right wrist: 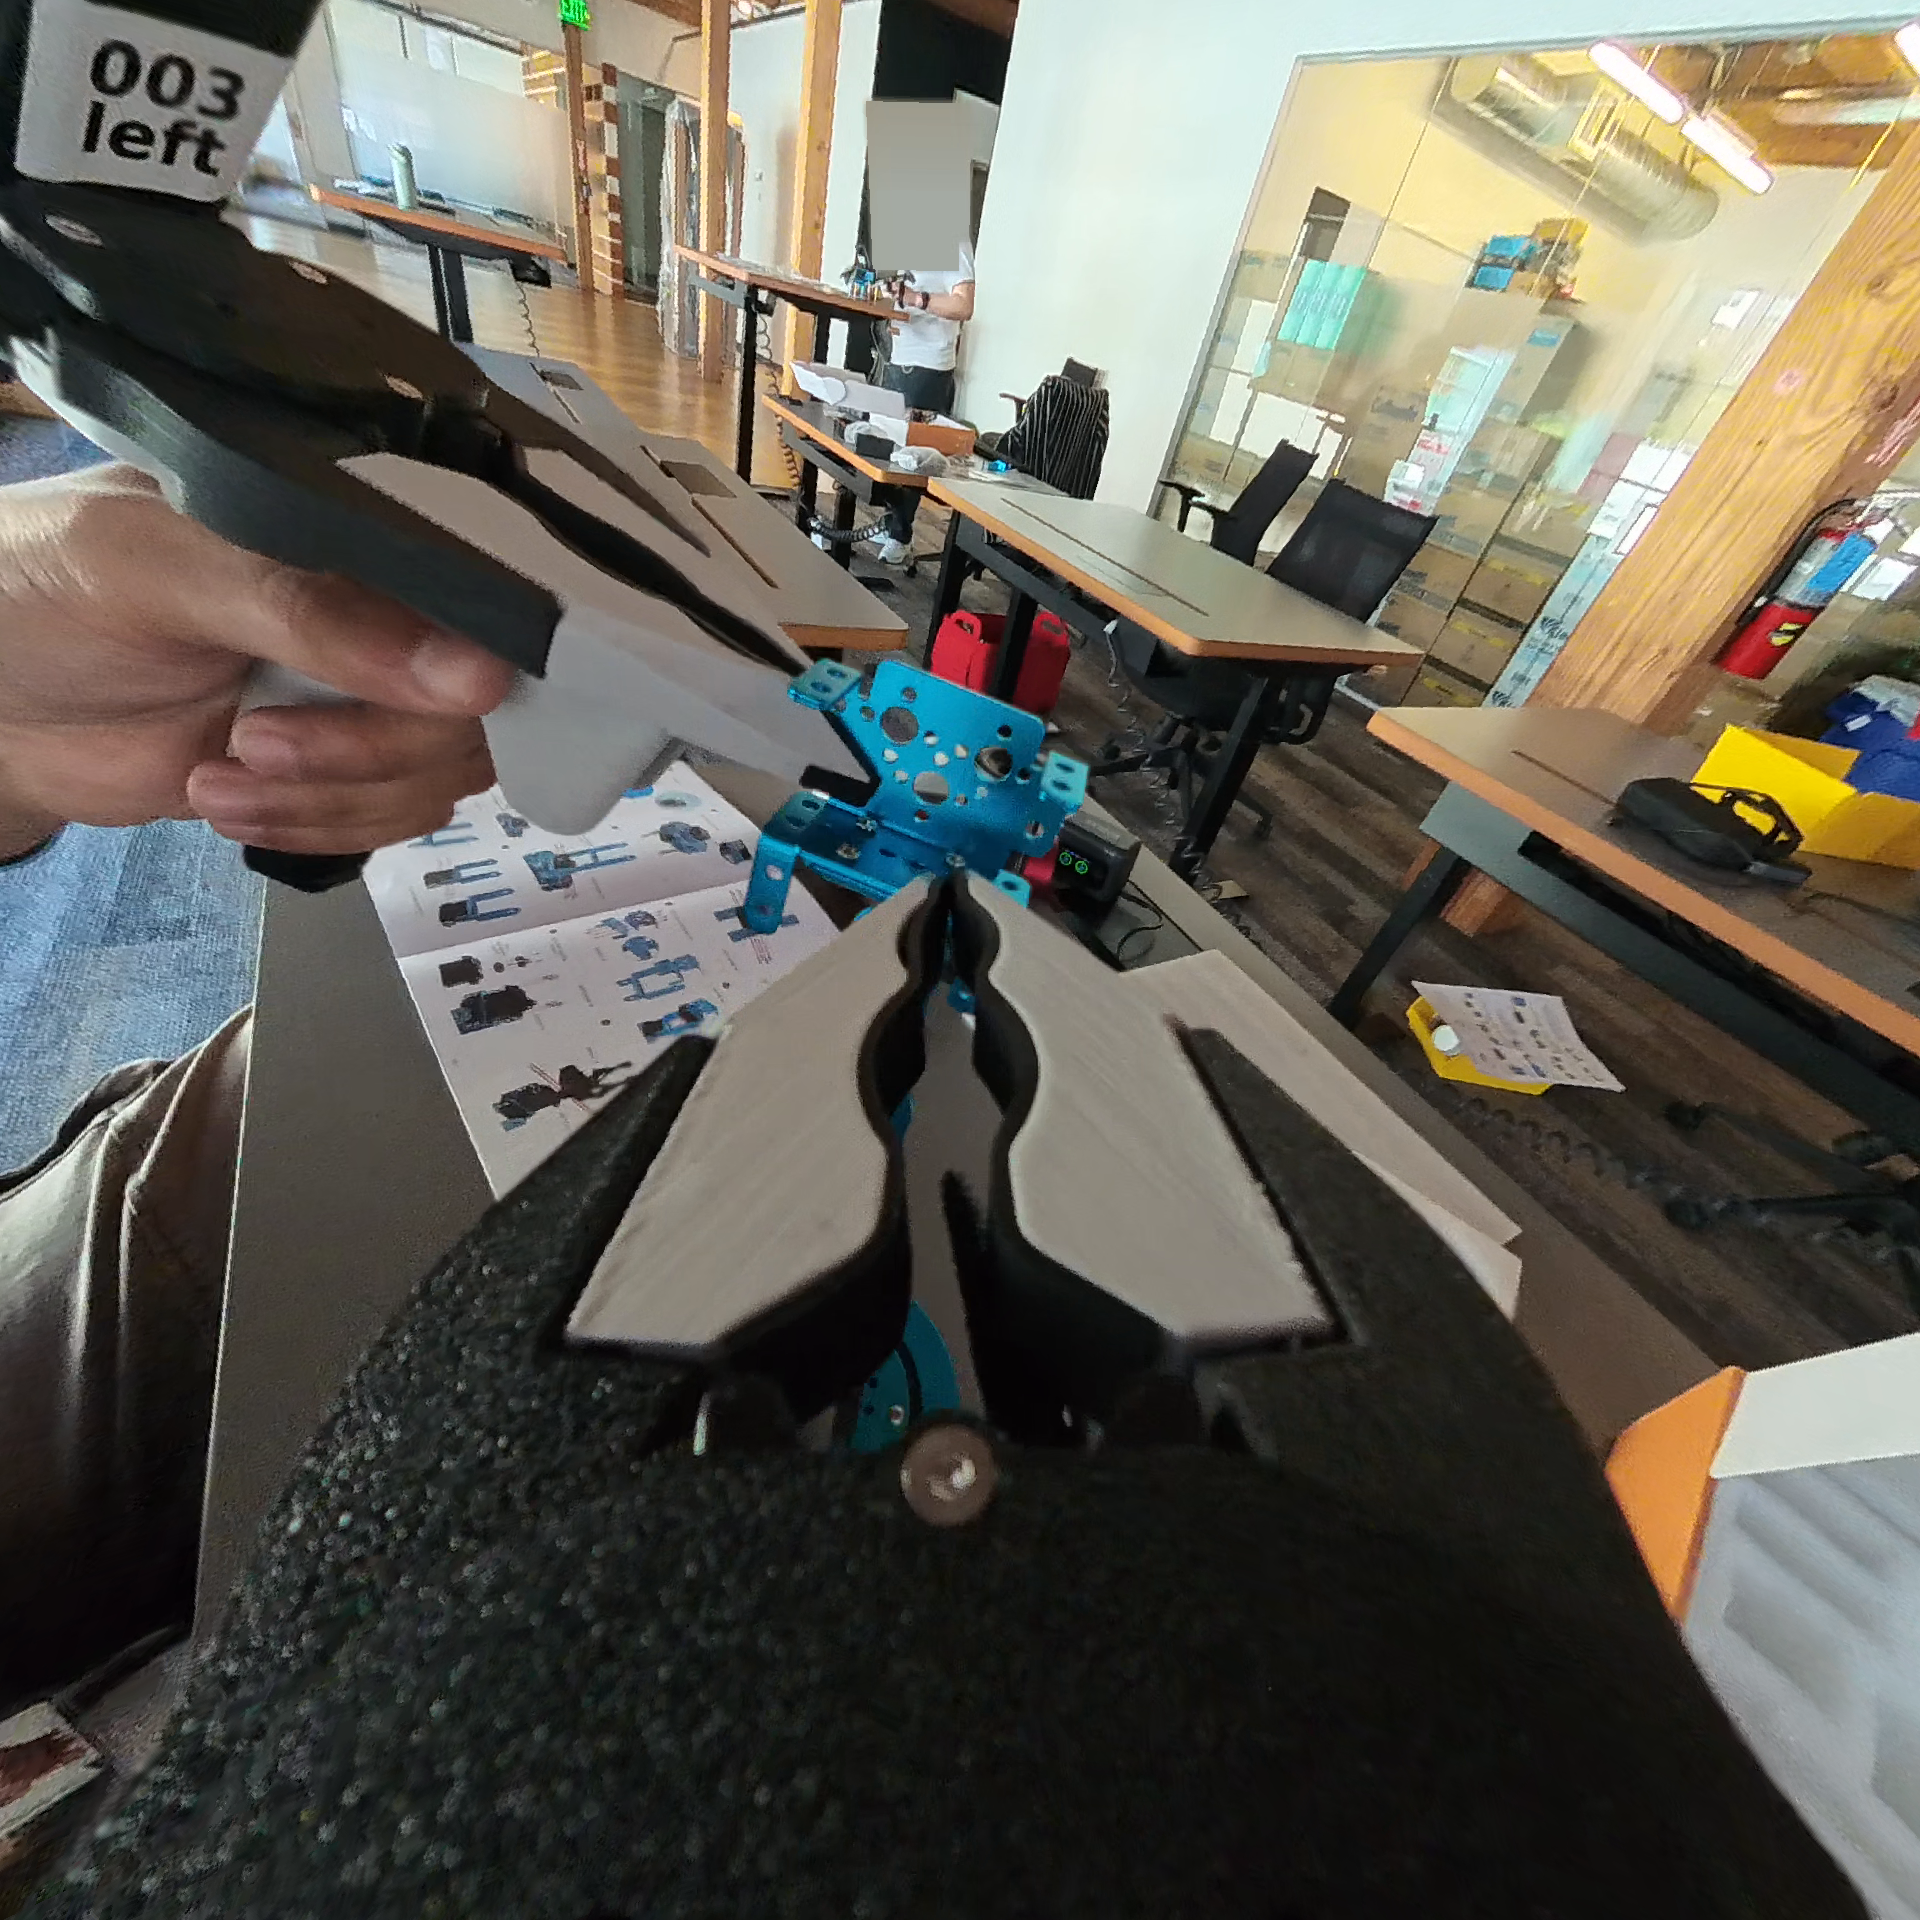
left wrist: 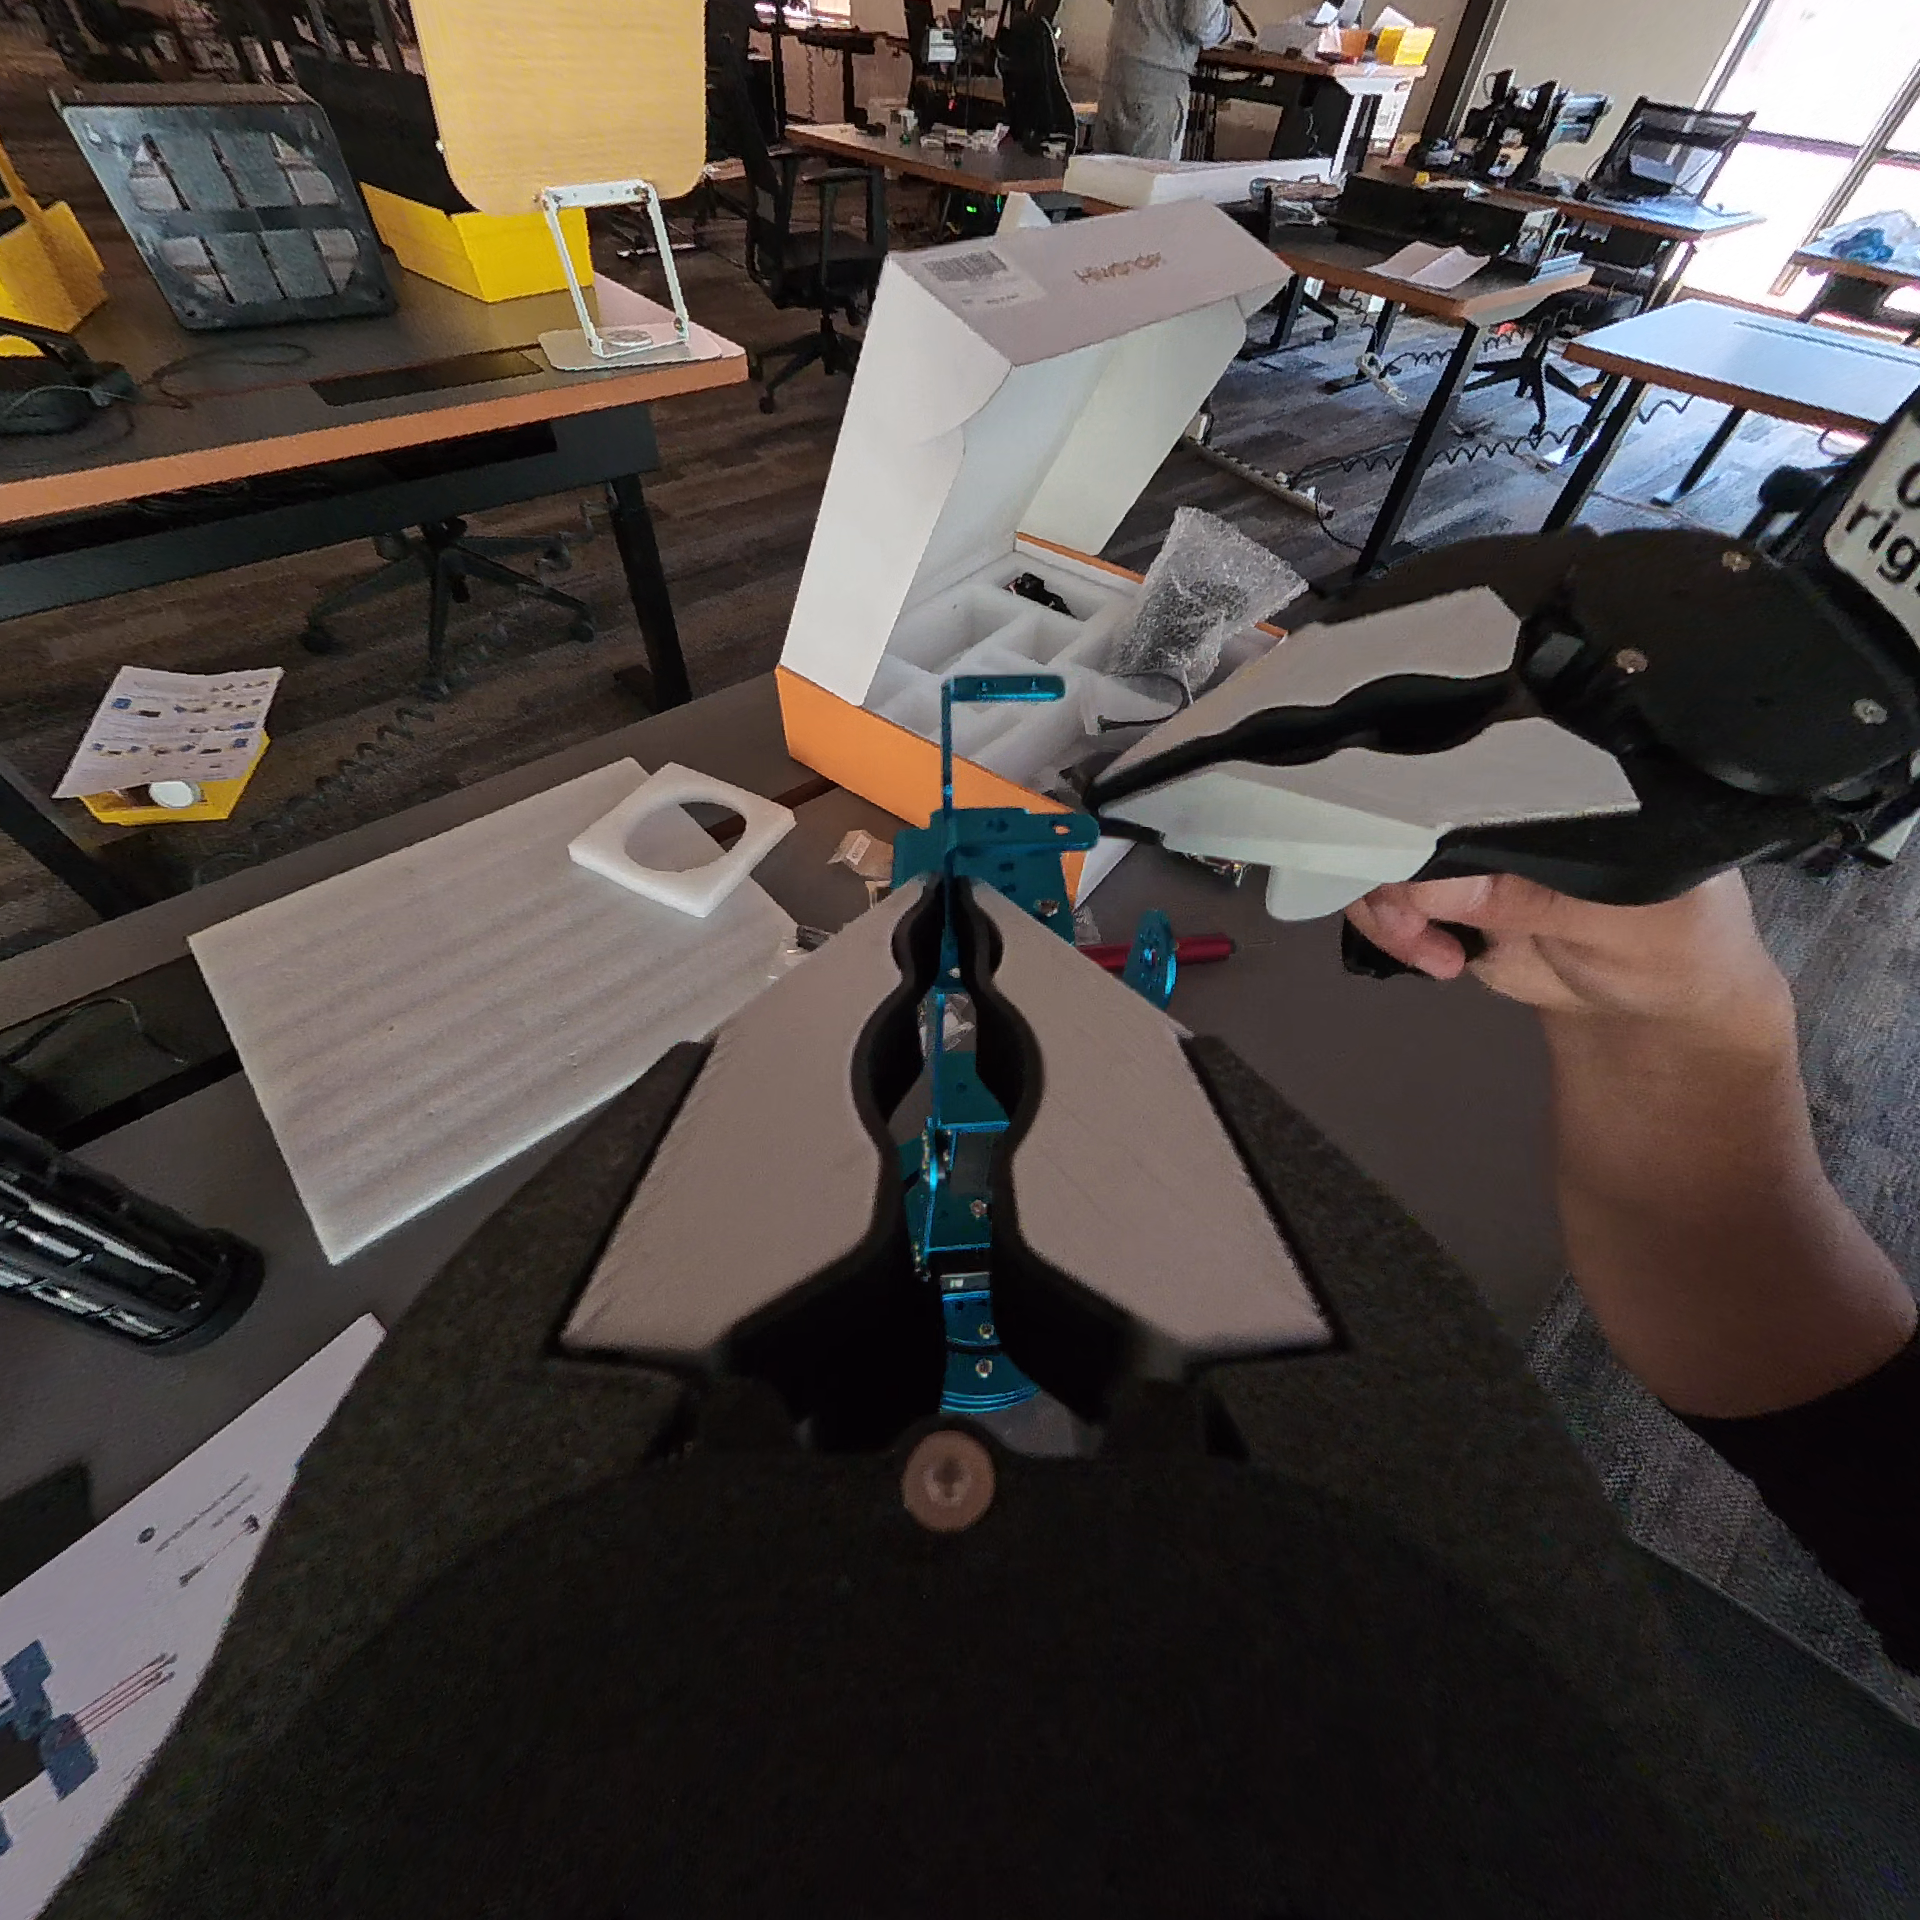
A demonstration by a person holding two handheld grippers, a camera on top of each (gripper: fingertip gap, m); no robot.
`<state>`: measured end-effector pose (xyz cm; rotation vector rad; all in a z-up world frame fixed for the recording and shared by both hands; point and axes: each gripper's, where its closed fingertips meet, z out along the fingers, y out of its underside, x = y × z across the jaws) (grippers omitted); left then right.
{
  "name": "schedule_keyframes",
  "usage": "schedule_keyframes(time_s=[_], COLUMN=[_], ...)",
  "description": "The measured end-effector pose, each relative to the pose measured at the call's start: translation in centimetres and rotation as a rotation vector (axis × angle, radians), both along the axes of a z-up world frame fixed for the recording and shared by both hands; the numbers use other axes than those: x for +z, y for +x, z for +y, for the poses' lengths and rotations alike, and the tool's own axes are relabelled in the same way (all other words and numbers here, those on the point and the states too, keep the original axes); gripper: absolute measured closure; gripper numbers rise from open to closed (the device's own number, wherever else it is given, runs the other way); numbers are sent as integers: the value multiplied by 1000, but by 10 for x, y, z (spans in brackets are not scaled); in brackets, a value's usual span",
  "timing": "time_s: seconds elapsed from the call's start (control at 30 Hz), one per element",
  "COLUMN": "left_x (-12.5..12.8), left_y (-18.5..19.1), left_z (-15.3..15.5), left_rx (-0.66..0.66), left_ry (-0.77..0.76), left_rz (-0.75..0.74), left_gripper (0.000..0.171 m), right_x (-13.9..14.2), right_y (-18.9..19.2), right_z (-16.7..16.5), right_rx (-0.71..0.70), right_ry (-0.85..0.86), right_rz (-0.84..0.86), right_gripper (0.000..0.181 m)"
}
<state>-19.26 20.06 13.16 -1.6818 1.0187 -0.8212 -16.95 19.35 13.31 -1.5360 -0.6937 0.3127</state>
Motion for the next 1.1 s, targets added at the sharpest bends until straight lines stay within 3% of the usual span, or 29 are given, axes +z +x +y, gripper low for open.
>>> schedule_keyframes(time_s=[0.17, 0.27, 0.33, 0.57, 1.1], left_x=[0, -3, -6, -10, -15], left_y=[-2, -3, -3, -7, -5], left_z=[-2, -1, -2, -3, -10], left_rx=[0, 2, -5, -7, -35], left_ry=[-5, -1, -18, -24, -24], left_rz=[-17, -7, -11, -12, -6], left_gripper=[171, 171, 171, 171, 170], right_x=[0, -12, -18, -25, -25], right_y=[5, 0, 2, 0, 2], right_z=[-1, -1, 4, 9, 0], right_rx=[-8, 23, -5, -10, -13], right_ry=[-11, -90, -100, -103, -94], right_rz=[-4, -17, -41, -95, -132], right_gripper=[180, 158, 157, 181, 181])
